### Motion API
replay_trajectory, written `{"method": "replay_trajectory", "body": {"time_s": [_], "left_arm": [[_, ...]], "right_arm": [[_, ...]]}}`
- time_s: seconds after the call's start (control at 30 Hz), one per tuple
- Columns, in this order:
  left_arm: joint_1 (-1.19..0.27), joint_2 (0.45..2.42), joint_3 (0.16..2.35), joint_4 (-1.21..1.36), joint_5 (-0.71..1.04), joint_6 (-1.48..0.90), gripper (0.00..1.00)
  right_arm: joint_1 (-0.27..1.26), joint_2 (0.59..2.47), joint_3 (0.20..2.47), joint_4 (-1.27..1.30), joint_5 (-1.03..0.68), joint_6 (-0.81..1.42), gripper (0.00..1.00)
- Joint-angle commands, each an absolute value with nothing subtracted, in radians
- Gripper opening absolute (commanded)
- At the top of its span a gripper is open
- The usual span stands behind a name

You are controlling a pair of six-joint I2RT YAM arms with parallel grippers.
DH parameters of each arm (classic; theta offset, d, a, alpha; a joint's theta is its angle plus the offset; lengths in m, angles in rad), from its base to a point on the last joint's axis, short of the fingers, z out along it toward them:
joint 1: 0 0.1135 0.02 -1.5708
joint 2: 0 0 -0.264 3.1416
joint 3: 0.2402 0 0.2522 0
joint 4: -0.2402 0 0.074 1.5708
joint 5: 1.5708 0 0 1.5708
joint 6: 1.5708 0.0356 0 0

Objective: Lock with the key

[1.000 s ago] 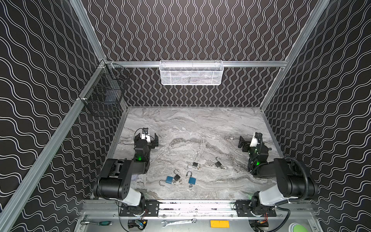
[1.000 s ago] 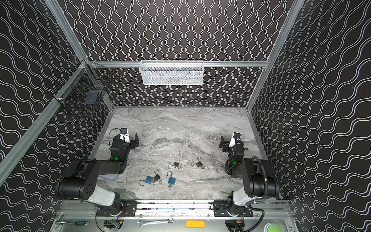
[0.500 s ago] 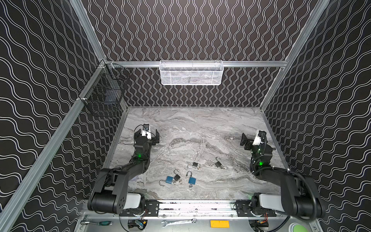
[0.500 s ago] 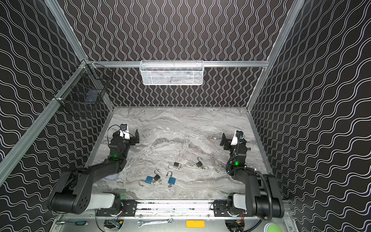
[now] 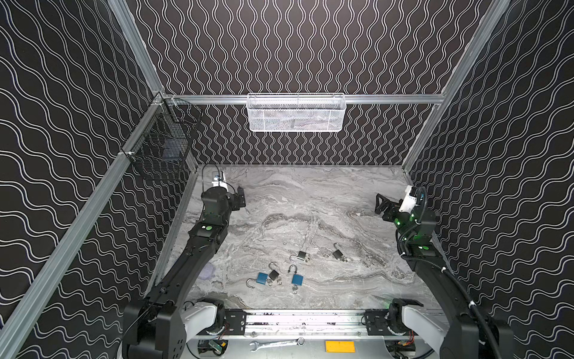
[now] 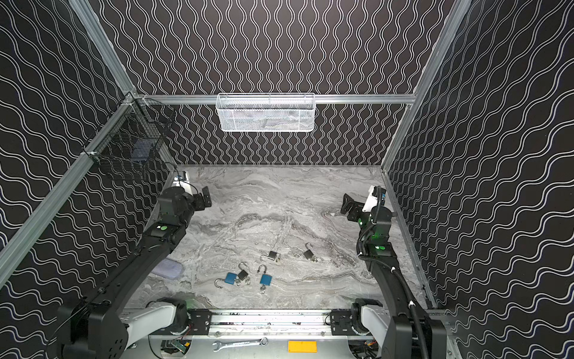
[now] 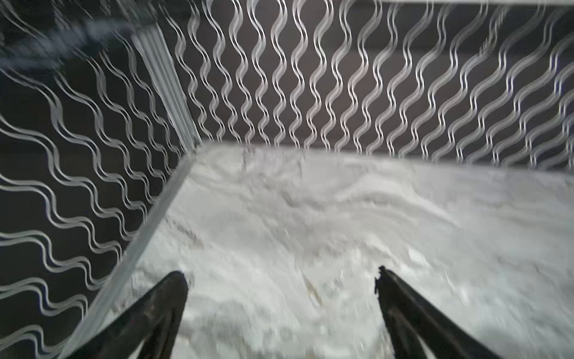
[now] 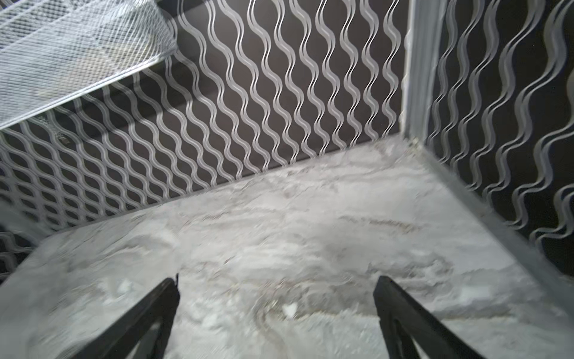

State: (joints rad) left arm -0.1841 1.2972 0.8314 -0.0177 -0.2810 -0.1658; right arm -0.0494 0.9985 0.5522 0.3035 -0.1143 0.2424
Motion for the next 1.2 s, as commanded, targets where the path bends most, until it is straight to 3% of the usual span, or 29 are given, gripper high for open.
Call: {"method": "replay_trajectory", "body": {"time_s": [0.0, 0.27, 0.4, 0.57, 0.8, 1.17], "left_arm": [[-0.19, 1.269, 0.848, -0.273, -0.241, -0.299, 0.99], [-0.224, 1.267, 0.896, -0.562, -0.058, -0.454, 0.99], [-0.268, 1.246, 0.846, -0.605, -0.044, -0.519, 0.99], [-0.281, 1.195, 0.792, -0.648, -0.053, -0.569, 0.99], [-0.281, 1.17, 0.803, -0.776, -0.164, -0.65, 0.99], [-0.281, 1.183, 0.813, -0.726, -0.029, -0.606, 0.99]], "right_arm": [[-0.02, 0.966, 0.571, 0.127, -0.175, 0.322, 1.0], [0.236, 0.889, 0.605, -0.016, 0.044, 0.202, 1.0], [0.309, 0.901, 0.644, -0.093, 0.111, 0.269, 1.0], [0.332, 1.032, 0.751, -0.271, 0.084, 0.346, 1.0], [0.363, 1.157, 0.799, -0.311, 0.012, 0.38, 1.0], [0.386, 1.351, 0.944, -0.459, -0.009, 0.392, 1.0]]}}
